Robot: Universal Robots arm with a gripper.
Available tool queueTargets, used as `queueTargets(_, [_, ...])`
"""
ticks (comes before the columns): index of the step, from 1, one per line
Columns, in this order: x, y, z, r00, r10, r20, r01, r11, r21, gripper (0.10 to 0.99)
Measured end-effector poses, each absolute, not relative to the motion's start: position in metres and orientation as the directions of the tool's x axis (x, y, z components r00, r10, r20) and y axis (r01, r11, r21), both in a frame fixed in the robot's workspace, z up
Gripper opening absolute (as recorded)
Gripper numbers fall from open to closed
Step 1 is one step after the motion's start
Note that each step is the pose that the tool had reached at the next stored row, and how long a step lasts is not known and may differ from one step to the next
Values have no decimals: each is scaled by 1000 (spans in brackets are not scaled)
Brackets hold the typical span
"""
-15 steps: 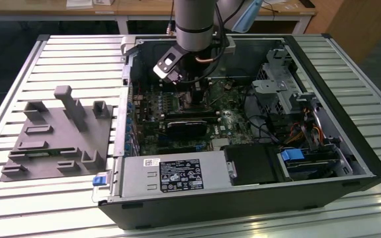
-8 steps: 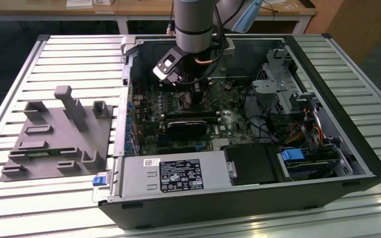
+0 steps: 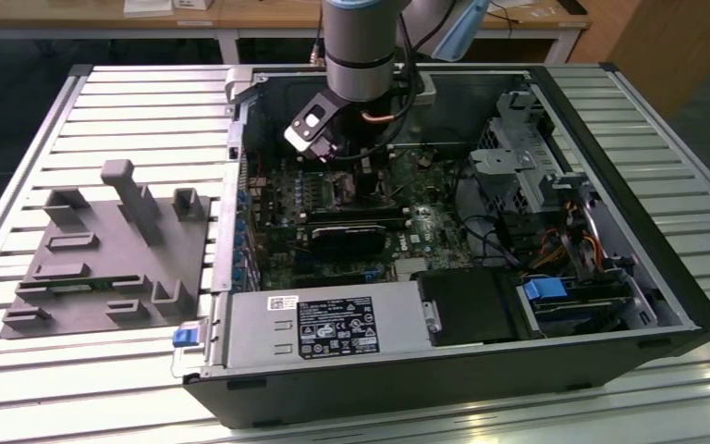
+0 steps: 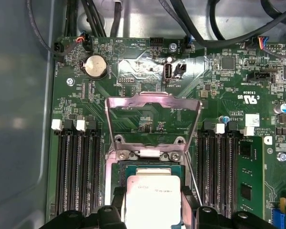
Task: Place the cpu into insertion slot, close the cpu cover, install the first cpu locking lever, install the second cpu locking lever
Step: 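Place the cpu into insertion slot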
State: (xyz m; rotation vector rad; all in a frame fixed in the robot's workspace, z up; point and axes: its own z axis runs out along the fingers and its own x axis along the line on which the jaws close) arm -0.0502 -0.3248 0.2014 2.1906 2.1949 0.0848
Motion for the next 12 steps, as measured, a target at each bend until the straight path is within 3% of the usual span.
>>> queueTargets(12, [-51, -324, 198, 1, 1000, 11, 998, -1, 66, 541])
